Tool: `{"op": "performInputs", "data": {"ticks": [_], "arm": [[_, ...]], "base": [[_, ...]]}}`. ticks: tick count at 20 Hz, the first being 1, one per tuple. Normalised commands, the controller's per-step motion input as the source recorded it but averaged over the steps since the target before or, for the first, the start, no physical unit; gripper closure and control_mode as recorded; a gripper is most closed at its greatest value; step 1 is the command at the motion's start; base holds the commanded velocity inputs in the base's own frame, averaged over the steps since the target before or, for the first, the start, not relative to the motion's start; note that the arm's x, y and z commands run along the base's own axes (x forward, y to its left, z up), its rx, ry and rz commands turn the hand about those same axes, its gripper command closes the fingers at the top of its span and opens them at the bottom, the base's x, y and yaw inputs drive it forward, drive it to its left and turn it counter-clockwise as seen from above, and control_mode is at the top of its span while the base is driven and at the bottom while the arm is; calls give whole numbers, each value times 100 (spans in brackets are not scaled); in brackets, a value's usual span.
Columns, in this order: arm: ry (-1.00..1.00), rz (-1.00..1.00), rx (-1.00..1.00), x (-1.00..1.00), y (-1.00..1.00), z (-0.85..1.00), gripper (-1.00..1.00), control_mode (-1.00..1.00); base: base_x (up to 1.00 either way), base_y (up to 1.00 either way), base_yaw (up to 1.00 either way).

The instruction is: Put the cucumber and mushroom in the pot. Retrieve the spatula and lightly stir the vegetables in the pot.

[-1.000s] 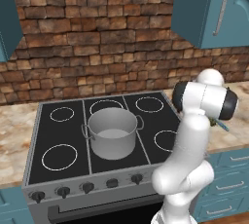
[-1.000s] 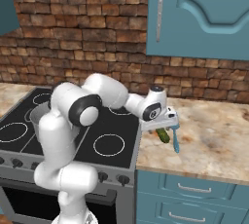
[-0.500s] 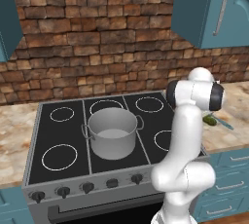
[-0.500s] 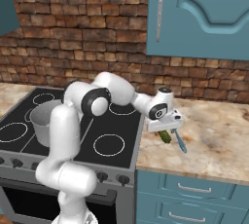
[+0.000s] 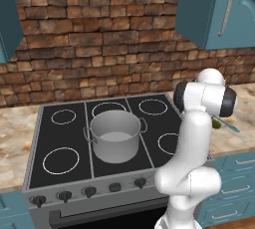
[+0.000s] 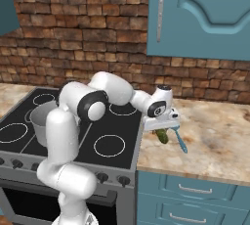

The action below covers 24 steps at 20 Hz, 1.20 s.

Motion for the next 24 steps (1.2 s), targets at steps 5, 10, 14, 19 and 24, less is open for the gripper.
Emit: {"op": "performInputs", "data": {"ticks": [5, 10, 14, 19, 24], "arm": [[-6, 1, -1, -56, 42, 29, 100, -100], [-3, 1, 0, -47, 50, 51, 100, -100], [0, 0, 0, -19, 60, 63, 100, -100], [0, 0, 0, -25, 47, 67, 100, -100], [0, 0, 0, -6, 76, 58, 100, -100]], "base": [[0, 0, 0], [0, 0, 0], [0, 0, 0], [0, 0, 0], [0, 0, 0]]}}
